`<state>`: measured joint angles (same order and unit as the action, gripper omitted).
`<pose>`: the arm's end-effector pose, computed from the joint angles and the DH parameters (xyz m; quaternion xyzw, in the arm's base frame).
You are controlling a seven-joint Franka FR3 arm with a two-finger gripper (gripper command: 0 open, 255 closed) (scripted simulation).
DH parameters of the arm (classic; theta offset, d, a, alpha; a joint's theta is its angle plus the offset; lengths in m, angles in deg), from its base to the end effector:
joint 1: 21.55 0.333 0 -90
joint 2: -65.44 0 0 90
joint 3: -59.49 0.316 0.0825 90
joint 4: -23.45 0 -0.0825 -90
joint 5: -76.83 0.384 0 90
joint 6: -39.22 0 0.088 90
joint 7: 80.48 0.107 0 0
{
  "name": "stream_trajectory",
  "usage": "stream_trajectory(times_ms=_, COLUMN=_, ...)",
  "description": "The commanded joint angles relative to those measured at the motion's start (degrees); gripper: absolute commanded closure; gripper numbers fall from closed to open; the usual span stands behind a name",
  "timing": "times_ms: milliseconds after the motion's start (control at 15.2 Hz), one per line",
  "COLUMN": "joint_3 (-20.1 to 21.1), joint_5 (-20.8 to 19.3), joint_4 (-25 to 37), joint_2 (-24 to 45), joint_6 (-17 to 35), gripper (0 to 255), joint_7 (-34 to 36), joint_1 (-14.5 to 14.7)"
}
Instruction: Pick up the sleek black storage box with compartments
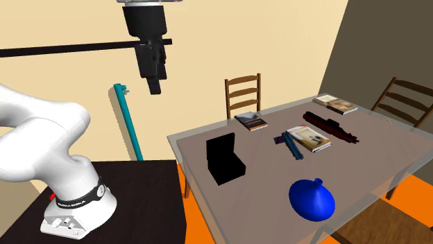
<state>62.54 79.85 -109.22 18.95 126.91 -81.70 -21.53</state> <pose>0.2954 0.0276 0.6132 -0.9994 -0.0308 -0.0127 0.0071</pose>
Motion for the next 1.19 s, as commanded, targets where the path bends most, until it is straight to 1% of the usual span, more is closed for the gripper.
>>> stream_trajectory(times_ms=0, joint_3=0.0, joint_5=0.0, joint_4=0.0, joint_2=0.0, joint_6=0.0, gripper=0, joint_7=0.0, joint_1=0.0)
stream_trajectory(times_ms=330, joint_3=3.0, joint_5=2.3, joint_4=-4.2, joint_2=4.5, joint_6=8.4, gripper=0, joint_7=1.1, joint_1=1.8)
stream_trajectory(times_ms=594, joint_3=5.4, joint_5=4.0, joint_4=-6.3, joint_2=9.4, joint_6=15.3, gripper=0, joint_7=1.8, joint_1=3.2)
stream_trajectory(times_ms=1122, joint_3=10.6, joint_5=6.1, joint_4=-7.2, joint_2=22.2, joint_6=28.8, gripper=0, joint_7=3.4, joint_1=5.7)
